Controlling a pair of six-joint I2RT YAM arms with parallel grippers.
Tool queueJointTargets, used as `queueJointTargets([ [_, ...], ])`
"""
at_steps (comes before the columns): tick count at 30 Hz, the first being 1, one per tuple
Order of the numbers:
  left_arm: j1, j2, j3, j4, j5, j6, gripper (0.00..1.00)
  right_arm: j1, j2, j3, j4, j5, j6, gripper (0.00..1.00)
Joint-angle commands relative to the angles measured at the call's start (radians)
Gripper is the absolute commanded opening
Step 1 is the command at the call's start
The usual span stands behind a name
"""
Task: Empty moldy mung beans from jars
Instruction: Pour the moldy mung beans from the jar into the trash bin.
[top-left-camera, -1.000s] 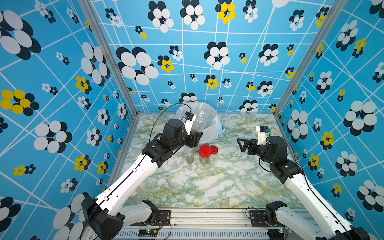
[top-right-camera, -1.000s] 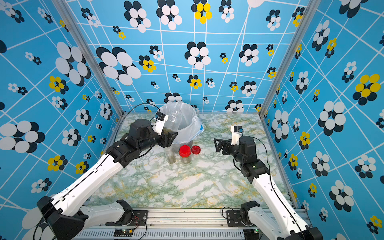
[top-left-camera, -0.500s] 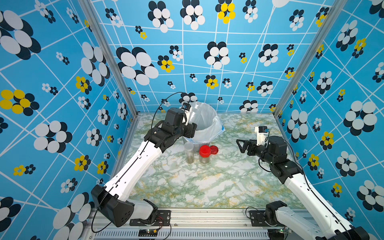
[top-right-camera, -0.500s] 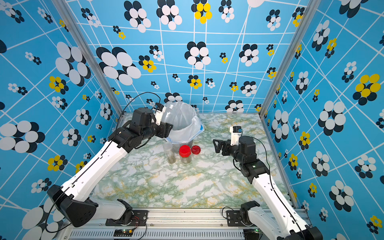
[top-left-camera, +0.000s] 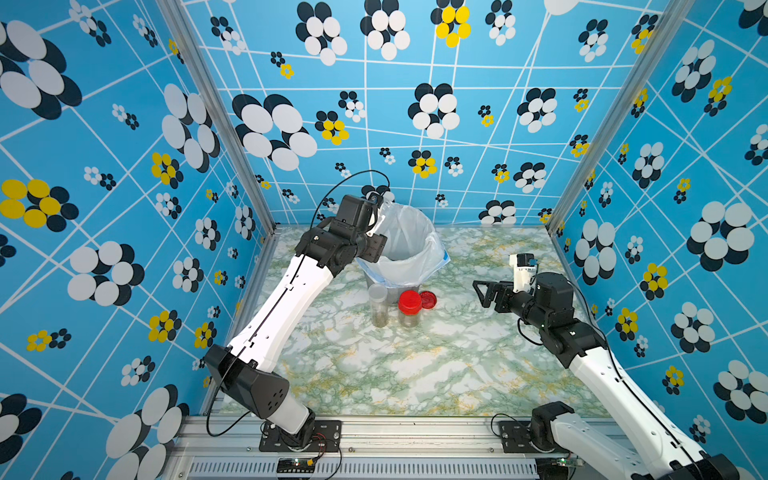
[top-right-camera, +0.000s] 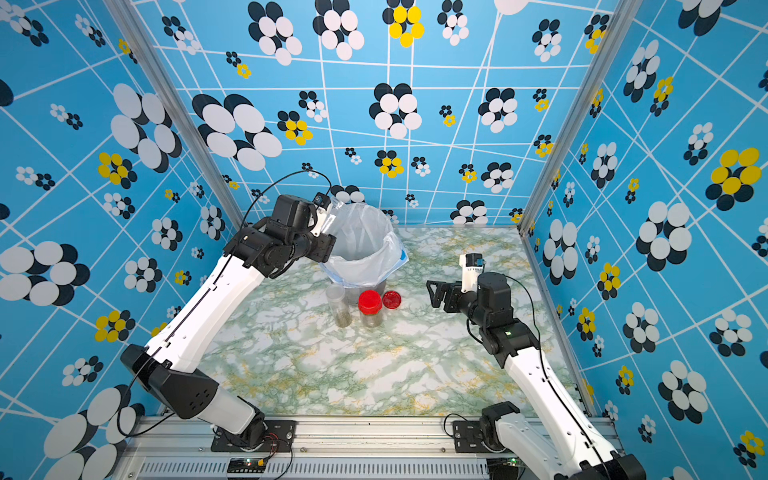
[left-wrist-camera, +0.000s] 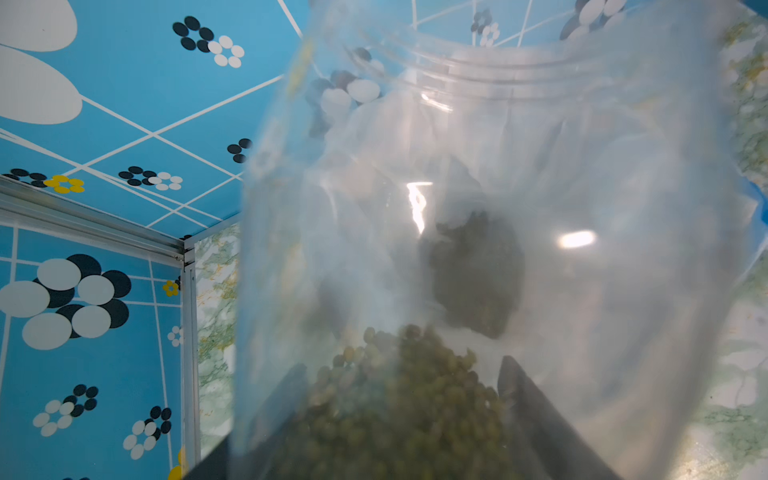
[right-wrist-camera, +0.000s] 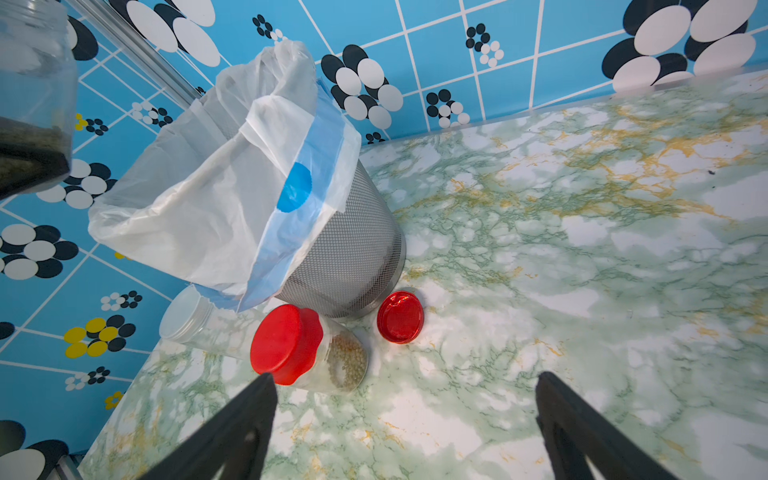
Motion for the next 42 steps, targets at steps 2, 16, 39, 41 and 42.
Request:
queueJointTargets([
  [2, 0.0, 0.031, 0.042, -0.047, -0.052, 0.071, 0.51, -0.004, -0.002, 0.015, -0.008, 0.011, -0.001, 0.99],
  [16, -0.067, 0.165, 0.234, -0.124, -0.319, 0.225, 0.51, -0.003, -0.005, -0.007, 0.005, 0.003, 0.022, 0.99],
  [39, -0.096, 0.208, 0.181, -0.132, -0.549, 0.398, 0.51, -0.004, -0.023, -0.011, -0.034, 0.043, 0.018, 0.99],
  [41, -0.099, 0.211, 0.172, -0.119, -0.582, 0.427, 0.51, -0.004, -0.022, -0.007, -0.04, 0.043, 0.015, 0.99],
  [42, -0.101, 0.209, 0.167, -0.112, -0.593, 0.437, 0.51, -0.004, -0.023, -0.008, -0.041, 0.045, 0.014, 0.99],
])
